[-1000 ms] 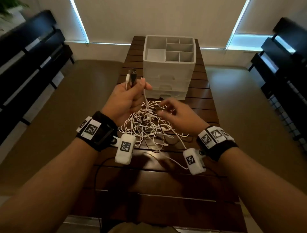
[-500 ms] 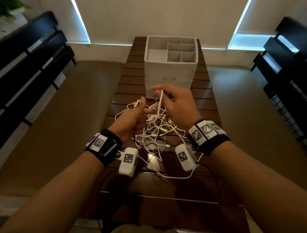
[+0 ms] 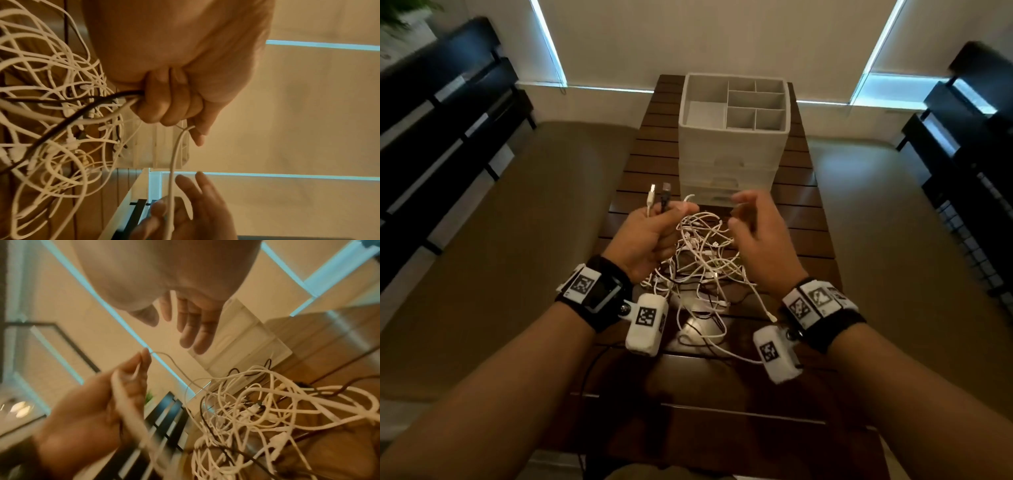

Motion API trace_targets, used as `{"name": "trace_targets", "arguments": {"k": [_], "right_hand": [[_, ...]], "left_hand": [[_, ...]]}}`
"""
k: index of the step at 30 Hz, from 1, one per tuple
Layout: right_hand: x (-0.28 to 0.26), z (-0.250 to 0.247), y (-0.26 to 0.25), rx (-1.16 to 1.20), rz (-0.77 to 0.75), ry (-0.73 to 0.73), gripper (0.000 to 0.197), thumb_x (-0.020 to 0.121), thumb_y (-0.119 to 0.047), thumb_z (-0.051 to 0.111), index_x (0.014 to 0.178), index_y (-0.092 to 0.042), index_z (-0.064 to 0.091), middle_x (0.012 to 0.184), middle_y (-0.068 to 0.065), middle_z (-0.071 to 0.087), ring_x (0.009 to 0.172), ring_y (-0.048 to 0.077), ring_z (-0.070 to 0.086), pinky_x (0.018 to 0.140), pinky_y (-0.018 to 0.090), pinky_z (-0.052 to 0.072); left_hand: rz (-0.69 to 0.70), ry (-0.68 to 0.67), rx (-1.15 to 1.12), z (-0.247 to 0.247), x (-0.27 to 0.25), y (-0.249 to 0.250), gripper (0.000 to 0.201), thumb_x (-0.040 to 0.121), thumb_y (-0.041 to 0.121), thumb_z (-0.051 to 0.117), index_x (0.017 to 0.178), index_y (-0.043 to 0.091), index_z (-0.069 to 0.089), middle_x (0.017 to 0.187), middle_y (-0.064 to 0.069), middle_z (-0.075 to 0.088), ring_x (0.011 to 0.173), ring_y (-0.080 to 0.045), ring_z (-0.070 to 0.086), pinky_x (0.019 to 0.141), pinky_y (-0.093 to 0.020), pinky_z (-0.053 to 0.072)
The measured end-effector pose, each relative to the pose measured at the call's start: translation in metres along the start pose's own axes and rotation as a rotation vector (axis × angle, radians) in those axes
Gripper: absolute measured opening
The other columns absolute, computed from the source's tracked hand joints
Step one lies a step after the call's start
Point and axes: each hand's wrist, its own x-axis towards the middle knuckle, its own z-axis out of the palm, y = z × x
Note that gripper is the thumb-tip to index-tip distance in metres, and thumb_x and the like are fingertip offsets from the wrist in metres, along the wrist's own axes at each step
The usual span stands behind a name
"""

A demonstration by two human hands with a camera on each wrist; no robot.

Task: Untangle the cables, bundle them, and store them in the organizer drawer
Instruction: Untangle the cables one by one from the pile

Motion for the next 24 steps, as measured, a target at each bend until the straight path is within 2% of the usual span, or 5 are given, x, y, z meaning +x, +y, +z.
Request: {"name": "trace_targets", "arguments": {"k": [4,6,12,21,24], "right_hand": [[0.017,0.003,-0.013,0.15,0.395,-0.323,0.065,0.105,-0.065,0.035,0.096,-0.014,0.073,0.084,0.006,0.078,0.072,0.025,0.072,0.069,0.04,0.058],[0.025,0.009,-0.018,0.235,0.472,-0.398,0.066,0.105,-0.064,0.038,0.091,-0.011,0.074,0.084,0.009,0.078,0.074,0.028,0.072,0.067,0.035,0.057],[0.046,0.007,-0.027,0.395,0.217,-0.076,0.02,0.107,-0.021,0.056,0.102,-0.009,0.07,0.079,0.006,0.07,0.073,0.027,0.062,0.064,0.038,0.051],[0.014,0.005,-0.015,0.066,0.074,-0.52,0.013,0.099,-0.032,0.069,0.098,-0.023,0.079,0.086,0.004,0.075,0.08,0.027,0.071,0.079,0.047,0.061],[0.0,0.011,0.001,-0.071,0.085,-0.587,0.011,0.097,-0.027,0.073,0.102,-0.022,0.081,0.085,-0.004,0.077,0.073,0.004,0.072,0.075,0.026,0.06]], "left_hand": [[0.003,-0.068,0.103,0.009,-0.011,-0.009,0.021,0.105,0.018,0.059,0.111,0.01,0.077,0.058,0.005,0.028,0.045,-0.007,0.022,0.043,-0.024,0.016],[-0.018,-0.116,0.171,0.015,-0.013,-0.013,0.02,0.104,0.018,0.062,0.112,0.007,0.077,0.057,0.005,0.031,0.045,-0.007,0.022,0.042,-0.022,0.018],[-0.117,-0.072,0.254,0.004,-0.016,-0.022,0.036,0.105,0.032,0.059,0.124,0.005,0.073,0.054,0.015,0.042,0.045,-0.004,0.027,0.042,-0.021,0.017],[0.017,0.072,0.012,0.001,-0.007,-0.012,0.033,0.105,0.037,0.059,0.115,0.01,0.074,0.059,0.007,0.028,0.047,-0.007,0.022,0.042,-0.022,0.021],[0.043,0.09,0.007,0.002,-0.004,-0.005,0.029,0.107,0.031,0.057,0.111,0.006,0.071,0.06,0.005,0.027,0.046,-0.007,0.022,0.04,-0.021,0.022]]}}
